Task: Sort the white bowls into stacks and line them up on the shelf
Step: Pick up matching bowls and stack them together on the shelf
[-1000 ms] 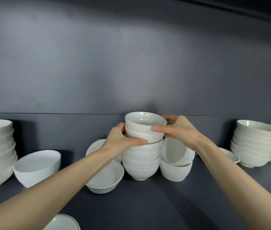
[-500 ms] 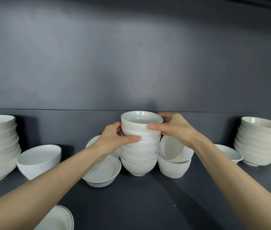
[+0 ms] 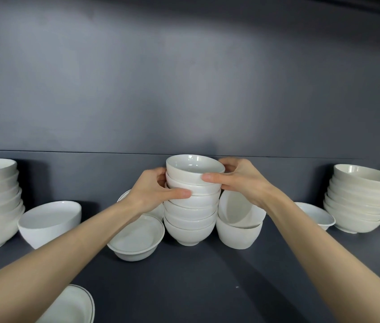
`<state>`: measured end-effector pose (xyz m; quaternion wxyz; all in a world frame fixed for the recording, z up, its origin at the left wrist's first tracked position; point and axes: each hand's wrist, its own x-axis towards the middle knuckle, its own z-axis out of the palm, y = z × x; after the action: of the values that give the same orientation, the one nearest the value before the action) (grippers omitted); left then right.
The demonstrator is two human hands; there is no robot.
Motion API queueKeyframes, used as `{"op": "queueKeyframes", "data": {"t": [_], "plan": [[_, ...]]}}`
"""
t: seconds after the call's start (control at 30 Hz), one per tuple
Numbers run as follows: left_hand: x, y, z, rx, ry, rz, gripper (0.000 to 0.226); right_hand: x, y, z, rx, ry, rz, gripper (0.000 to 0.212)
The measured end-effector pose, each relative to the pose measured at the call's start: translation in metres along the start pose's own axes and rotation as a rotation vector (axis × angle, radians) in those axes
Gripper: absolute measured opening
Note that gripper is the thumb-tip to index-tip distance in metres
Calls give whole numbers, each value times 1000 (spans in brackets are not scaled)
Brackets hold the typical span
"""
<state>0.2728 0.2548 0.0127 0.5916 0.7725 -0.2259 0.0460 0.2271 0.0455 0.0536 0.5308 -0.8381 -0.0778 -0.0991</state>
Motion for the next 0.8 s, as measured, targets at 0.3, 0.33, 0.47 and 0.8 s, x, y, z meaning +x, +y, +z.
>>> {"op": "queueKeyframes", "data": {"t": [0.3,0.33,0.47,0.8], "plan": [[4,-1,-1,58,26,49,69,2,2,-2,1,-2,12,41],[4,-2,-1,57,23,50,68,3,2,-2,1,-1,11,42],[5,-7,-2,39,-13,52,49,4,1,0,0,-7,2,40],[0,-7,-5,47,-92,32,51,7,2,0,-78,-46,-9,43]]}}
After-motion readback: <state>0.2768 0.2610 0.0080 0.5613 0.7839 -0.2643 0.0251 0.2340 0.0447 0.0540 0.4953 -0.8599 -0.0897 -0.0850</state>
